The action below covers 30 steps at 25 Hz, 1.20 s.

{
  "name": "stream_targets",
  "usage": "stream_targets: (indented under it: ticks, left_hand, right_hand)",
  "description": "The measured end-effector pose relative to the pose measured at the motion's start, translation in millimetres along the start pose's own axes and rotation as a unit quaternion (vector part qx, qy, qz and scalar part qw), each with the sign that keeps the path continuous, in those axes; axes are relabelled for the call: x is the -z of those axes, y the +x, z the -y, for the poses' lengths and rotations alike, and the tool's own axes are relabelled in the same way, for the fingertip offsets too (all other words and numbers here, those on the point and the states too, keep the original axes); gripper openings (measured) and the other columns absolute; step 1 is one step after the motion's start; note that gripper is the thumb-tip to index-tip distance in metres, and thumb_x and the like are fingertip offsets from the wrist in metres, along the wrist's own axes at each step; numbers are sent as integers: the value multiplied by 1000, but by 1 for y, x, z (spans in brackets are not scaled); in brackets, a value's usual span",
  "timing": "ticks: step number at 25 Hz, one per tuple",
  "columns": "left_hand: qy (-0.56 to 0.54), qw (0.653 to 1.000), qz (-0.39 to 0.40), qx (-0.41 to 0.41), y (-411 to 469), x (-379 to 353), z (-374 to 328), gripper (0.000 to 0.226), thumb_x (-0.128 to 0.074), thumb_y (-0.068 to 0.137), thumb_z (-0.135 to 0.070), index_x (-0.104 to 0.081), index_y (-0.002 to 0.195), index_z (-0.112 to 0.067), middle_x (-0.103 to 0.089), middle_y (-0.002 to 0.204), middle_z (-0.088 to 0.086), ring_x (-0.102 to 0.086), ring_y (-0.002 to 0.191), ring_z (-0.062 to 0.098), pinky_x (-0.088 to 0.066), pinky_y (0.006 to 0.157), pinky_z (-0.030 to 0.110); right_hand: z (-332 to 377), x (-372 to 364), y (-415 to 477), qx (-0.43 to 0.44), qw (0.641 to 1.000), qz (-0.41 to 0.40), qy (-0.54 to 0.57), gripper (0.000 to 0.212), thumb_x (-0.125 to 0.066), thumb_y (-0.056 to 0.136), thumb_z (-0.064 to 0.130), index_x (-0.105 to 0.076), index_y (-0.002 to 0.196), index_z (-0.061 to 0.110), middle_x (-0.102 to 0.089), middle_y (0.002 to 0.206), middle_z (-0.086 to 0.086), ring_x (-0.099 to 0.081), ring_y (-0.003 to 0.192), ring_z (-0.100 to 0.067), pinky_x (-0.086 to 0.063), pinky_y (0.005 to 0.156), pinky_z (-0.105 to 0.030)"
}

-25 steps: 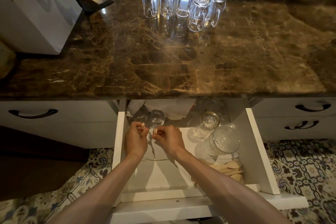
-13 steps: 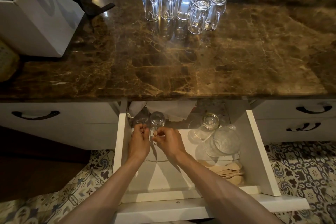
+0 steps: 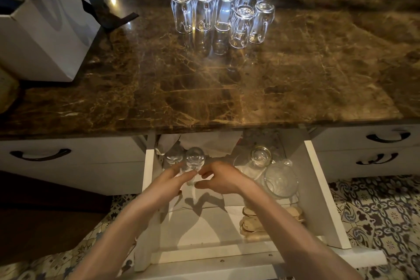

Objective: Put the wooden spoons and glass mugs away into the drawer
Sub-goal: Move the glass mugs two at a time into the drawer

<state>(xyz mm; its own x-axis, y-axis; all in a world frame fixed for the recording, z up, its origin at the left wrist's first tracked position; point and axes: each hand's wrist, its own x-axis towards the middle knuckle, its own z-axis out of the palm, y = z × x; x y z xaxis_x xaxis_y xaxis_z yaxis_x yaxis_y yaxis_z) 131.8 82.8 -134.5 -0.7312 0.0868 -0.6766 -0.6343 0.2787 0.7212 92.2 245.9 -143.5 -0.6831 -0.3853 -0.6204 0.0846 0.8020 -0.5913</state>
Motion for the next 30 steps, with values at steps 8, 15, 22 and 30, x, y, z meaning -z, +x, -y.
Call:
stream_targets:
  ticks: [8, 15, 22, 30]
  left_hand:
    - [108, 968, 31, -226, -39, 27, -93, 36, -52, 75, -55, -61, 108, -42, -66, 106, -20, -62, 95, -8, -48, 82, 17]
    - [-48, 923, -60, -377, -29, 1, -161, 16, -58, 90, -16, -66, 99, -27, -71, 96, -4, -68, 83, 4, -54, 74, 17]
    - [-85, 910, -97, -394, 8, -18, -207, 14, -58, 91, -10, -62, 98, -21, -67, 93, -1, -66, 75, 6, -55, 68, 19]
    - [-59, 910, -154, -380, 81, -32, -229, 17, -63, 88, -18, -62, 103, -24, -67, 104, -3, -64, 100, 13, -53, 90, 37]
  right_hand:
    - [29, 91, -61, 82, 995, -36, 43, 27, -66, 83, 44, -68, 106, 30, -69, 101, 15, -62, 86, 6, -47, 71, -15]
    - [27, 154, -54, 146, 954, -218, 143, 15, -72, 81, 33, -70, 95, 29, -71, 84, 12, -65, 76, 3, -52, 72, -24]
    - [24, 195, -29, 188, 894, -330, 239, 13, -71, 83, 16, -69, 94, 22, -71, 84, 8, -68, 71, -4, -53, 62, -18]
    - [12, 234, 6, 157, 855, -401, 290, 18, -70, 84, 15, -65, 101, 15, -69, 92, -2, -65, 69, -7, -52, 57, -18]
